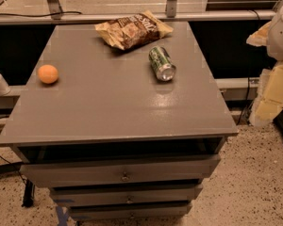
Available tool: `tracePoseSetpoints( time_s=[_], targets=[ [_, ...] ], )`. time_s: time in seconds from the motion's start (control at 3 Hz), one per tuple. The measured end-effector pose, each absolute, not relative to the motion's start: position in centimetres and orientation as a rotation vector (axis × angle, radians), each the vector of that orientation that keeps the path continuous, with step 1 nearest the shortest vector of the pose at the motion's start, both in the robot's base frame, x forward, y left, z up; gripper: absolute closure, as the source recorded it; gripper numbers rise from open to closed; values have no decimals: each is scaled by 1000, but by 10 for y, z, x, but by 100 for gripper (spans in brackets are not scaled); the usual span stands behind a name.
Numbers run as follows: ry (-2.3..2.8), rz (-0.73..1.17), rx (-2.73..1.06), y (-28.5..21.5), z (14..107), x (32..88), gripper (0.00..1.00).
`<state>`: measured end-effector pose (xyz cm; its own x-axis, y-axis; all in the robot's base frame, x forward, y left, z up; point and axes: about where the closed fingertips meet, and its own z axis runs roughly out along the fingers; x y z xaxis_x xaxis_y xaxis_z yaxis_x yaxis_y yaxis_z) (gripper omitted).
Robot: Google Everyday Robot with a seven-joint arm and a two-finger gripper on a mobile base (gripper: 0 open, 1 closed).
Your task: Place green can upright
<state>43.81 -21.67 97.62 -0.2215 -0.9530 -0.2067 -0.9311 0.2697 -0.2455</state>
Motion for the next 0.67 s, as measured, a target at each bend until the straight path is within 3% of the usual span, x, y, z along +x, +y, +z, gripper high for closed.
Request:
tracePoseSetpoints(
  time_s=[0.67],
  targets=[
    [2220,-88,-1707,-211,977,446,0]
  ],
)
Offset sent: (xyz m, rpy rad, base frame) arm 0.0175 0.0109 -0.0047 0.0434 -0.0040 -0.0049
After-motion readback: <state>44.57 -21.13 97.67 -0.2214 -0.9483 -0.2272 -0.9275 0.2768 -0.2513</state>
